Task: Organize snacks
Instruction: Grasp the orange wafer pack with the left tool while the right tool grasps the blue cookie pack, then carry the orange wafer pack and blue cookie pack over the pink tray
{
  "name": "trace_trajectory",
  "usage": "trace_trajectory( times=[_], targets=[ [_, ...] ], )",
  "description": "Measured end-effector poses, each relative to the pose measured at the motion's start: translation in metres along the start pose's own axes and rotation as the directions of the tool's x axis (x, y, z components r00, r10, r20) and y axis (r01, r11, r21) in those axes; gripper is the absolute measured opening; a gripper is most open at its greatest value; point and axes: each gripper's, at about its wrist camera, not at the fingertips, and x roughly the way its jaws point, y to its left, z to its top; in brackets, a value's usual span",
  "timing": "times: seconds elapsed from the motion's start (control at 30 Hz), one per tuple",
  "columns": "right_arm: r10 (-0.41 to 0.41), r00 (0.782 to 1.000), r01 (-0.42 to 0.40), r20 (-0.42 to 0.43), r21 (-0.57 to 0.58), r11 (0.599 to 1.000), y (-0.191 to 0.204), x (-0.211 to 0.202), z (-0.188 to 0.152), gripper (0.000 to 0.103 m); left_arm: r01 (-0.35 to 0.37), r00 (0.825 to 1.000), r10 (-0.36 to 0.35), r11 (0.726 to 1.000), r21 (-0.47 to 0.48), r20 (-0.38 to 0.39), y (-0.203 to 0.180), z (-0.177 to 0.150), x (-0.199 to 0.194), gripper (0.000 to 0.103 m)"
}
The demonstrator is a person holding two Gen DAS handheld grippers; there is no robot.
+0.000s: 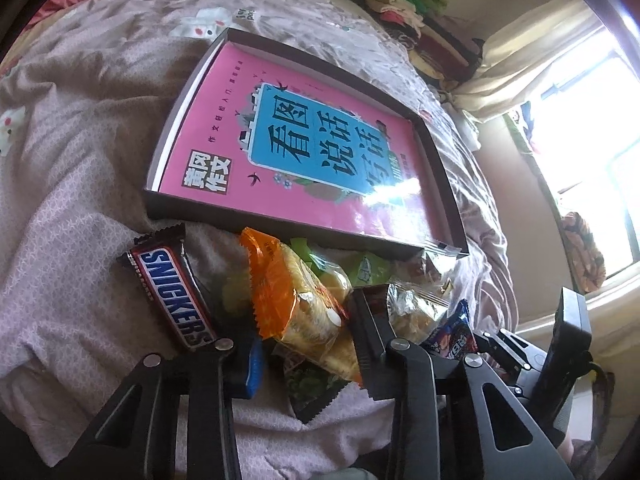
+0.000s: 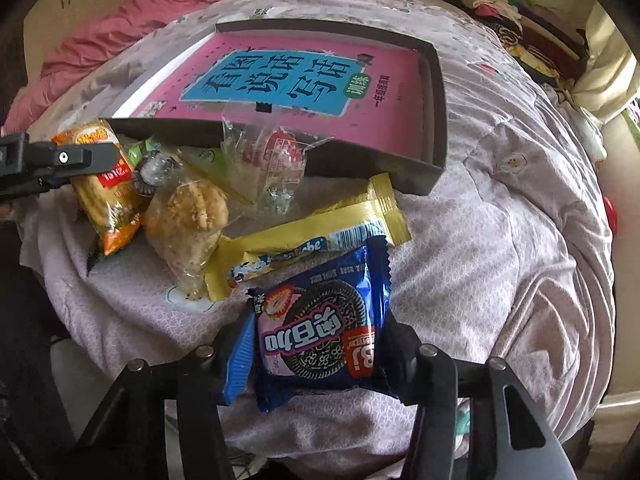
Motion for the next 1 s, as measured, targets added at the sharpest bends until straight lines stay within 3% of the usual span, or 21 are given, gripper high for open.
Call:
trace_trajectory(
  times=[0.27,0.63,0.77,1.0],
  targets=[
    [0.076,0.994,-0.084,0.074,0.122,0.989,-0.014,-0.023,-0.011,0.054,0.056,0.998,-0.056,0.998,-0.014,0.005,0.007,-0.002,-0.012,0.034],
    [0.097,0.986,-0.127,0.137,0.235,0.964,-0.034,-0.030,-0.013,0.054,0.135,0.991,-0.134,0.989,-0.057,0.028,0.019,0.008,-0.020,0.032],
    [0.145,0.973,-0.192,0.178,0.277,0.941,-0.039,-0.029,-0.014,0.054,0.196,0.981,-0.195,0.978,-0.074,0.025,0.023,0.008,-0.021,0.026],
    [0.173,0.953,-0.244,0.250,0.288,0.926,-0.040,-0.036,-0.015,0.053,0.213,0.977,-0.213,0.977,-0.020,0.007,0.006,0.004,-0.017,0.023]
  ],
)
